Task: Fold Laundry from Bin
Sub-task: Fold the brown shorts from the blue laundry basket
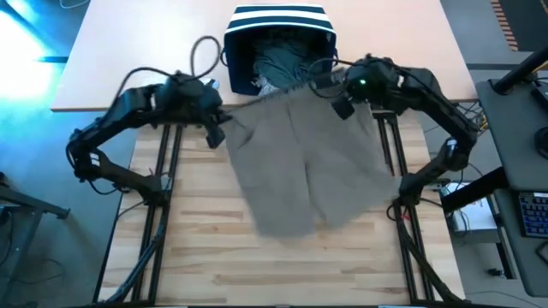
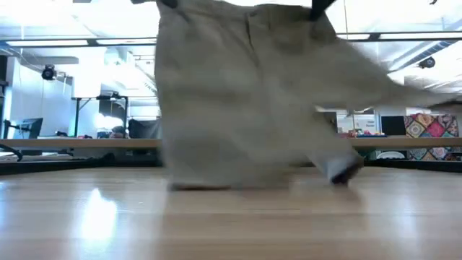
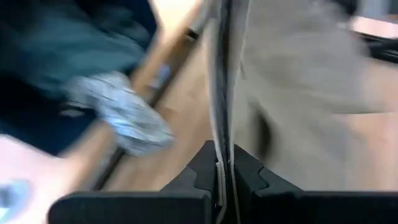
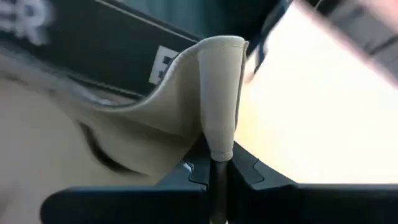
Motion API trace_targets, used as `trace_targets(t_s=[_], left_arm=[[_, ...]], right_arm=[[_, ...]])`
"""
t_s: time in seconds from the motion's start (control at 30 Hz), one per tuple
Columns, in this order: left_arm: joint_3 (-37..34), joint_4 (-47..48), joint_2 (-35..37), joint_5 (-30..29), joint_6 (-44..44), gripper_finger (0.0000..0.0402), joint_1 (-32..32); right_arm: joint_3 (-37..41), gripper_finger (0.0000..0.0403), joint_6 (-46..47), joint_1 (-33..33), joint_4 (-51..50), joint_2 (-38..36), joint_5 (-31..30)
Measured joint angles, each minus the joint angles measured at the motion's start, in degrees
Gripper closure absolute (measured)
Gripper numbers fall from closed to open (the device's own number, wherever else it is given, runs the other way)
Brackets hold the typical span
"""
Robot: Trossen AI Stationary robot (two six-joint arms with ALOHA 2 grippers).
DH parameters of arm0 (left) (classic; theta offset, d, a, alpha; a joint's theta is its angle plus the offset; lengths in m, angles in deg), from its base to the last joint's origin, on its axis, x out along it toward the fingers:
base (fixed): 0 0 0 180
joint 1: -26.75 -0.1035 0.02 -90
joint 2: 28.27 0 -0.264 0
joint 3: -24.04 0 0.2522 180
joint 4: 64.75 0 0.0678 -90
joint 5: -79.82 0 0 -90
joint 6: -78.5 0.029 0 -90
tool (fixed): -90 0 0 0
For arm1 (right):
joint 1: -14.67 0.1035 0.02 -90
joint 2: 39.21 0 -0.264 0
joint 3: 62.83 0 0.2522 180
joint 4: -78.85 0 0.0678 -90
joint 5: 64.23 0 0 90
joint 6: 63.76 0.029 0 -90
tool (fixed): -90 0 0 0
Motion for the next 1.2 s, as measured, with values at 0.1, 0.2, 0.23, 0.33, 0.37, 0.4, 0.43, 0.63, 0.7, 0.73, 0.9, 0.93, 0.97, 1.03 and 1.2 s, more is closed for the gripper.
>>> trace_targets(t_s=[0.1, 0.2, 0.23, 0.33, 0.37, 0.4, 0.43, 0.63, 0.7, 0.73, 0.9, 0.93, 0.97, 1.03, 1.2], left_arm=[[-4.3, -1.1, 0.4, 5.6, -1.4, 0.0401, -0.7], [-7.4, -3.1, 0.4, 6.9, -2.4, 0.0401, -0.3], [-8.2, -3.5, 0.3, 7.2, -2.9, 0.0401, -0.3], [-9.2, -3.3, 0.0, 7.3, -3.9, 0.0401, -0.3], [-9.2, -2.9, 0.1, 7.3, -4.1, 0.0401, -0.3], [-9.2, -2.3, 0.5, 7.3, -4.0, 0.0401, -0.4], [-9.2, -1.5, 1.1, 7.4, -3.7, 0.0401, -0.4], [-8.1, 5.1, 7.2, 11.3, 1.8, 0.0401, 2.7], [-8.2, 5.1, 9.9, 15.5, 3.3, 0.0401, 5.7], [-8.2, 4.5, 11.3, 16.3, 4.0, 0.0401, 7.4], [-9.9, -7.4, 15.3, 11.8, 11.8, 0.0401, 10.4], [-11.1, -10.2, 15.5, 9.8, 13.0, 0.0401, 9.1], [-12.5, -12.6, 15.4, 7.8, 13.9, 0.0401, 7.0], [-16.1, -16.5, 14.2, 7.0, 13.6, 0.0401, 1.0], [-28.8, -19.8, 7.8, 20.0, 5.3, 0.0401, -13.6]], right_arm=[[2.8, 0.0392, 1.1, -2.5, -2.4, 1.0, 7.8], [4.3, 0.0392, 0.4, -2.8, -0.7, 1.4, 11.9], [4.5, 0.0392, -0.2, -2.7, 0.2, 1.3, 13.2], [4.5, 0.0392, -2.9, -2.7, 0.7, 1.0, 20.4], [4.5, 0.0392, -3.6, -2.8, 0.7, 1.0, 22.6], [4.4, 0.0392, -4.7, -2.8, 0.5, 0.9, 24.6], [4.1, 0.0392, -6.1, -2.8, 0.1, 0.8, 26.2], [3.9, 0.0392, -14.9, -2.6, -3.8, -3.7, 43.5], [4.5, 0.0392, -17.8, -1.6, -3.7, -5.5, 52.7], [4.8, 0.0392, -19.6, -0.9, -3.1, -6.4, 57.8], [7.8, 0.0392, -31.2, 1.0, 9.2, -10.8, 71.7], [8.9, 0.0392, -31.0, 0.6, 12.9, -11.0, 68.8], [10.3, 0.0392, -29.7, -0.2, 16.5, -11.0, 63.9], [13.5, 0.0392, -26.1, -3.4, 22.9, -10.4, 52.4], [23.2, 0.0392, -13.5, -13.6, 25.7, -4.4, 43.8]])
